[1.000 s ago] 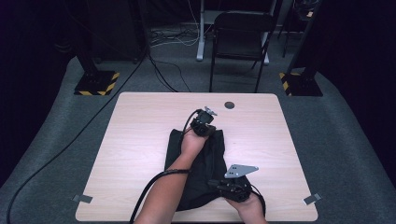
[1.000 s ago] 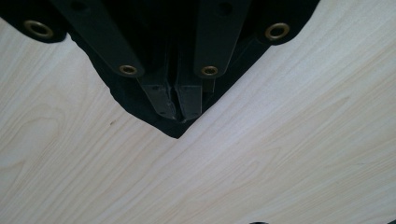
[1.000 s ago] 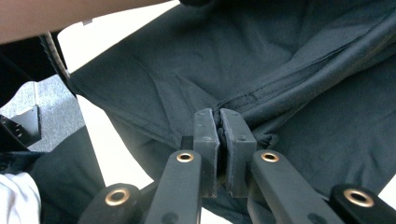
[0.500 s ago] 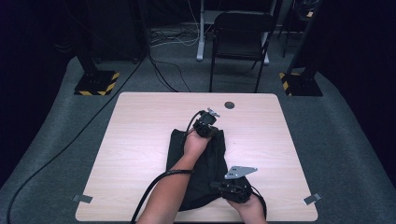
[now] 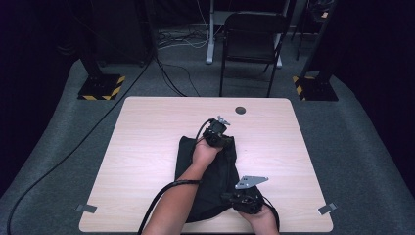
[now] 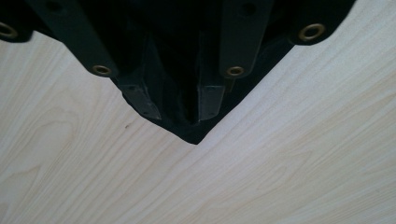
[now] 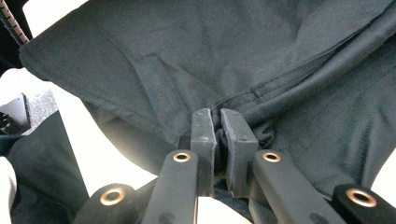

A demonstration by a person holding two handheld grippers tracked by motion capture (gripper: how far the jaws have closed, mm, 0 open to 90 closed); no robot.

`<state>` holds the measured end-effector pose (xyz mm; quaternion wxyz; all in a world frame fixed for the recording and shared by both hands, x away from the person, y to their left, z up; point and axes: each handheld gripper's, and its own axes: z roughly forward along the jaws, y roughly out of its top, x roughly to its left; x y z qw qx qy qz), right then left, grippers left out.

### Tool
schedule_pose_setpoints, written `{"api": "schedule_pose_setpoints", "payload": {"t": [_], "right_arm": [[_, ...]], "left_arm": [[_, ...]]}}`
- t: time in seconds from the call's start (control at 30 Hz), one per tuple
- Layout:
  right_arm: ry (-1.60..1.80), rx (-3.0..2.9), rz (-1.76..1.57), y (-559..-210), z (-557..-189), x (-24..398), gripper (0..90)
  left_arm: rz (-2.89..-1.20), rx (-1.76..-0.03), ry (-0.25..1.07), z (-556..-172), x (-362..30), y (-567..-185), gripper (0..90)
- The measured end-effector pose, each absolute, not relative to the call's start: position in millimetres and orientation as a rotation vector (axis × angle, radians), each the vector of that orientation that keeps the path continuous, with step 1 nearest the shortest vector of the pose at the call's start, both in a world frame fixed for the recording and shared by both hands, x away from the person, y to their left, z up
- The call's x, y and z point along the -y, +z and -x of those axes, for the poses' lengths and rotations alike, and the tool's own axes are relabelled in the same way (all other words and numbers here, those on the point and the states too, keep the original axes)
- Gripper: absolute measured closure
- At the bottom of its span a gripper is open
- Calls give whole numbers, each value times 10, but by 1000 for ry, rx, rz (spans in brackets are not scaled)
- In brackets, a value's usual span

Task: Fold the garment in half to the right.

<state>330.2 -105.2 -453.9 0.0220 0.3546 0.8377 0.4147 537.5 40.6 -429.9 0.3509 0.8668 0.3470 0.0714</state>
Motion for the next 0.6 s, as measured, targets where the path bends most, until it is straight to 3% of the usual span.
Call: {"api": "schedule_pose_setpoints", "payload": {"t": [0.17,0.33,0.6], "right_arm": [[1277,-2598,-1096,-4560,-3299,1044,827],[1277,-2599,-1094,-4574,-3294,1030,777],[1256,-2617,-1038,-4539,-3288,1021,756]], "left_arm": [[-2211,-881,189,-5299,-491,-4249,635],[-2169,-905,206,-5258,-626,-4187,516],[-2162,-955,223,-5273,-809,-4178,439]]}}
